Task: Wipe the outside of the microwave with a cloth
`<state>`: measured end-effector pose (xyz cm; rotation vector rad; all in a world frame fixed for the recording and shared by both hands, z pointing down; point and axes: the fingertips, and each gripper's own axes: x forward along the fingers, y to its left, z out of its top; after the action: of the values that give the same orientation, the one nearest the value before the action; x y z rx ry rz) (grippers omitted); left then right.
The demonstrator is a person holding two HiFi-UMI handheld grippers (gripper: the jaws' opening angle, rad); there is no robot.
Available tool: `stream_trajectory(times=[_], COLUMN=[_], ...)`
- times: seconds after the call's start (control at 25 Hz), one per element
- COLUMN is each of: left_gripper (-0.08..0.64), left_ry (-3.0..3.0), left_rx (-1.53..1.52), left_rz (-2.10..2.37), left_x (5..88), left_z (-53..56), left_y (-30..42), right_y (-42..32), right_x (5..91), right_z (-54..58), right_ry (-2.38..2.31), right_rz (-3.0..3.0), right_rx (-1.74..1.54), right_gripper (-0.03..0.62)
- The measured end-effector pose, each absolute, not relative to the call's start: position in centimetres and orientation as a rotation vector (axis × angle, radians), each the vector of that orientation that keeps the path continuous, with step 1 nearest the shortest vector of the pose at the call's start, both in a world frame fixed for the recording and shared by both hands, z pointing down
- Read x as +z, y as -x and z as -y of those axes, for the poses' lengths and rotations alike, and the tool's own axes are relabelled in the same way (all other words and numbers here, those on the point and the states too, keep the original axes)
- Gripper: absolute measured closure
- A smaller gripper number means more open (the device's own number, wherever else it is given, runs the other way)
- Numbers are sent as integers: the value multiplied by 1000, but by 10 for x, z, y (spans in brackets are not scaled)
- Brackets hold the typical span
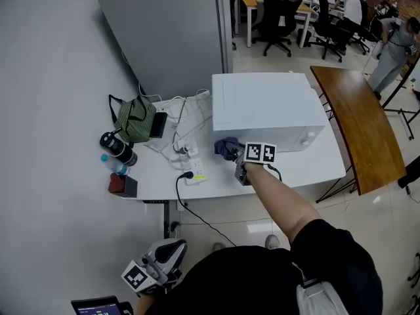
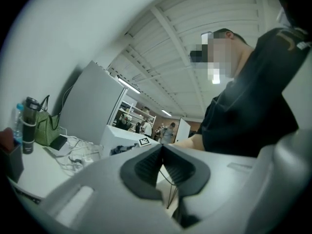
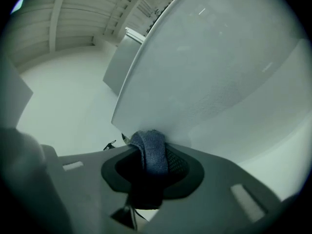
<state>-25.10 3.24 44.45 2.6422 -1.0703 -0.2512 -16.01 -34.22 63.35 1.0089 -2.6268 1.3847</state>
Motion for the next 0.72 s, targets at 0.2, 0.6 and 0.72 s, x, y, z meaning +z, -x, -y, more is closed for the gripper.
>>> stream_trajectory(times=[0.2, 0.6, 0.72], left_gripper=[555, 555, 555], left_ry=[-2688, -2738, -2717], left_rx=[-253, -285, -311], left_rz=[987, 877, 922], left_x=[440, 408, 408], left_z=[-12, 13, 4], left_y=[186, 50, 70], right_y=[8, -135, -61], right_x=[636, 627, 613], right_z=[355, 360, 334], right_ry=[-1248, -1386, -1040], right_rz=[2580, 2595, 2579], right_rx=[1401, 1349, 482], right_gripper=[497, 497, 497])
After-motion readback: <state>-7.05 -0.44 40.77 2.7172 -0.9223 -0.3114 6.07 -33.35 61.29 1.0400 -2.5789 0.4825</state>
